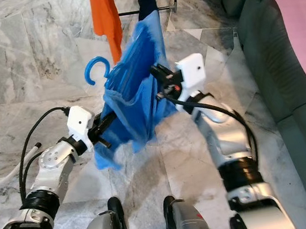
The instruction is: Hang hanger
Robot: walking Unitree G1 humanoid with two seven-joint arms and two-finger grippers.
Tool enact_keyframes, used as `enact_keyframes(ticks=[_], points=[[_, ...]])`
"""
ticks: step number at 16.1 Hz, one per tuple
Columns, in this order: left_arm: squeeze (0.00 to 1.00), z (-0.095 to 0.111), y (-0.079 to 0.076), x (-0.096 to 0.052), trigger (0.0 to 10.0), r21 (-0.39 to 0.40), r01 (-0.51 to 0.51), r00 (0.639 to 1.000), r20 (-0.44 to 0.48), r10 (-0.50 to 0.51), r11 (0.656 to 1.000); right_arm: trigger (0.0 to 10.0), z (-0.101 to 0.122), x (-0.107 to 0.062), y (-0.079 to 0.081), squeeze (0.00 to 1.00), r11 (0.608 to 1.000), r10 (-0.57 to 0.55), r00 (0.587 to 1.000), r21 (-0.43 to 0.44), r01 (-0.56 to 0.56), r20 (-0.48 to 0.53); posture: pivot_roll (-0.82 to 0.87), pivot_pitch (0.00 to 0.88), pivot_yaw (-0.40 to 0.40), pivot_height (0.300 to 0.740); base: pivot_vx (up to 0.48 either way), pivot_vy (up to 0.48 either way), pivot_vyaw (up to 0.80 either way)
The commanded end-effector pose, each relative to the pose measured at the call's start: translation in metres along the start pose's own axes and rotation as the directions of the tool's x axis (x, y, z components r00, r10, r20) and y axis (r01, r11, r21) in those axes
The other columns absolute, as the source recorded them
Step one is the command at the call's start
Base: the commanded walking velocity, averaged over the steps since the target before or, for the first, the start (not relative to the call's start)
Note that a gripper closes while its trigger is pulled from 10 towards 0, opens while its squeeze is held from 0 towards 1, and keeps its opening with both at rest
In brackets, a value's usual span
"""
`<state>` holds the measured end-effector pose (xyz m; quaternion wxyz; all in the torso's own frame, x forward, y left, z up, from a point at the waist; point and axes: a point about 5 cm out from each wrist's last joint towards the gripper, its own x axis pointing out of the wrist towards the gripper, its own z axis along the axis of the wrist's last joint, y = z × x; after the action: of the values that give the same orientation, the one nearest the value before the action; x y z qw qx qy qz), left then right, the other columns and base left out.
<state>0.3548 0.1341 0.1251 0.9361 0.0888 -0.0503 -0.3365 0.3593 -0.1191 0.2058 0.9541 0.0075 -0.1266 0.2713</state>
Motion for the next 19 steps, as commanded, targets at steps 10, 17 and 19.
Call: enact_keyframes(ticks=[10,17,19], points=[[0.0,-0.034,-0.036,-0.019,0.0,0.059,0.151,0.985,-0.088,-0.146,0.987,0.0,0.016,0.011,-0.005,0.0,0.99,-0.016,0.995,-0.135,0.029,0.095,-0.01,0.242,-0.06,0.74,0.0,0.0,0.0],[0.0,-0.042,-0.046,-0.013,0.0,0.032,0.163,0.979,-0.125,-0.158,0.986,0.0,0.03,0.004,0.033,0.0,0.979,0.203,0.966,-0.003,-0.205,0.162,-0.06,0.234,-0.041,0.74,0.0,0.0,0.0],[0.0,-0.039,-0.048,-0.008,0.0,0.034,0.175,0.978,-0.121,-0.17,0.984,0.0,0.022,-0.012,0.058,0.0,0.917,0.388,0.914,0.056,-0.396,0.117,-0.08,0.239,-0.032,0.74,0.0,0.0,0.0]])
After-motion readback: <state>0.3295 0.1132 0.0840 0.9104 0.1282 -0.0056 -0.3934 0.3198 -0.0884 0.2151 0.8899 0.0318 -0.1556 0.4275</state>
